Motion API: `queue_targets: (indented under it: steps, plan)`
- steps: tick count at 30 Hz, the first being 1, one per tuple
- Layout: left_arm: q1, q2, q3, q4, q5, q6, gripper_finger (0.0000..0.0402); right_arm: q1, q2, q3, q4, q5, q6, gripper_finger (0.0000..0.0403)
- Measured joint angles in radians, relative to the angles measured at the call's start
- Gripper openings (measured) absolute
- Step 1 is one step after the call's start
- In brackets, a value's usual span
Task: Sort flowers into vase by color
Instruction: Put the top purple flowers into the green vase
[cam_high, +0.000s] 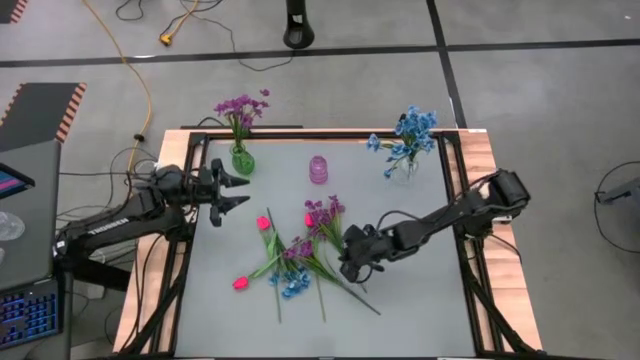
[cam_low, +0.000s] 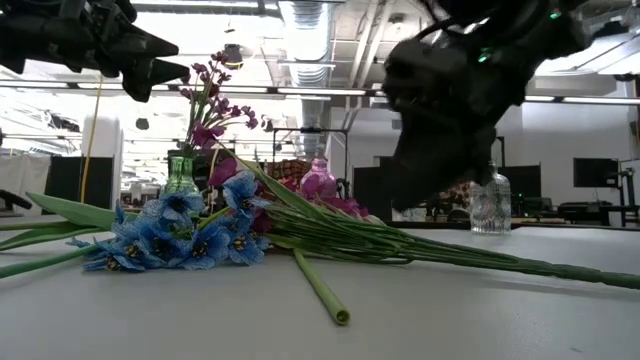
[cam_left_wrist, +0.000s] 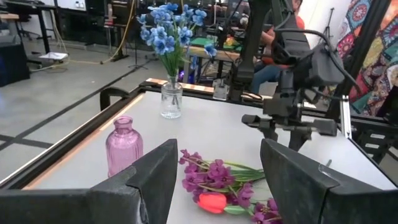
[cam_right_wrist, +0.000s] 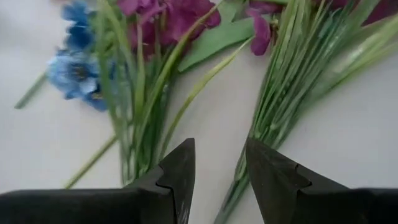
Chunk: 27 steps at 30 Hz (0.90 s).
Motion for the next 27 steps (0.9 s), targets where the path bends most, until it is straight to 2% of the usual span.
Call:
queue_targets:
  steps: [6,15,19,27]
  plan:
    - [-0.026,0.000,0.000,-0.006,-0.026,0.000,0.0217,0.000,0.107,0.117,-0.163,0.015,0.002,0.0169]
    - [-0.028,0.000,0.000,-0.022,-0.027,0.011,0.0217,-0.001,0.234,0.247,-0.278,0.030,-0.001,0.0160]
    - [-0.028,0.000,0.000,-0.037,-0.027,0.010,0.0217,-0.003,0.239,0.259,-0.305,0.032,0.000,0.0125]
    - [-0.028,0.000,0.000,-0.051,-0.027,0.011,0.0217,-0.015,0.232,0.258,-0.335,0.021,0.003,0.0018]
